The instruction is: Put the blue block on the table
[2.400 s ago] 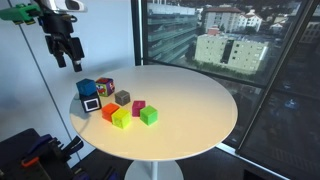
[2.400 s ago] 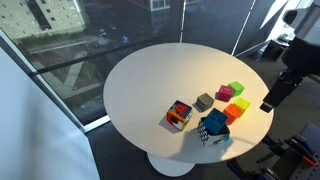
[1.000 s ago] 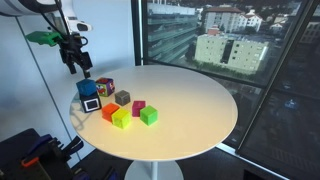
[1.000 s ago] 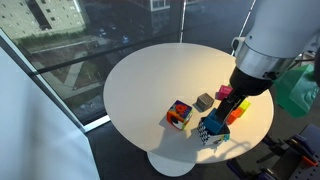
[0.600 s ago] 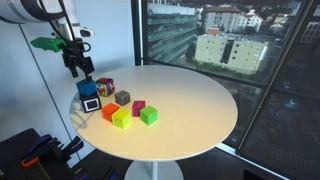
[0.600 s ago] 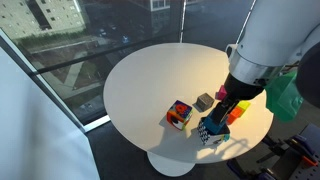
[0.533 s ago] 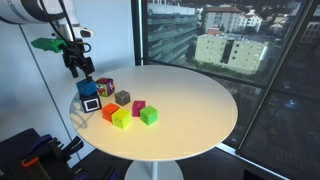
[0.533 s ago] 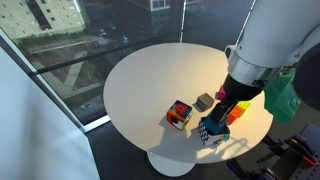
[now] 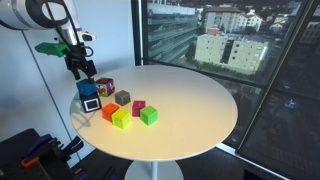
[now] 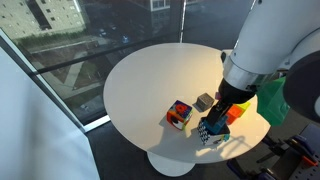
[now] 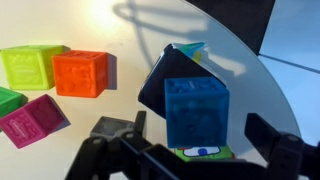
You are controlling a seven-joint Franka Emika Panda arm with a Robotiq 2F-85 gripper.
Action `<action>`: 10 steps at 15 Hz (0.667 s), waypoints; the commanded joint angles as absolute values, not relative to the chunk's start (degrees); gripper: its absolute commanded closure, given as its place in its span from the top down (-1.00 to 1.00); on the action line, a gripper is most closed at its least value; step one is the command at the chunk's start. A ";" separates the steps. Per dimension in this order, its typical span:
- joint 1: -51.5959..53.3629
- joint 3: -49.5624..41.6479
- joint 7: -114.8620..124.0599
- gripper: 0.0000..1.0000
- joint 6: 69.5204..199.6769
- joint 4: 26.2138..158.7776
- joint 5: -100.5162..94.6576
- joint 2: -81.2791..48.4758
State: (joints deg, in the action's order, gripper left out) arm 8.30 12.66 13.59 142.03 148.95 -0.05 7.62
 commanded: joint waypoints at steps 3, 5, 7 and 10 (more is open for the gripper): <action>8.46 12.88 17.25 1.00 144.69 148.84 -3.87 5.89; 8.48 12.88 18.07 0.49 145.31 148.98 -5.05 5.38; 8.45 12.81 19.50 0.13 145.07 148.77 -5.86 4.95; 8.09 12.36 22.15 -0.32 143.28 147.48 -6.22 4.82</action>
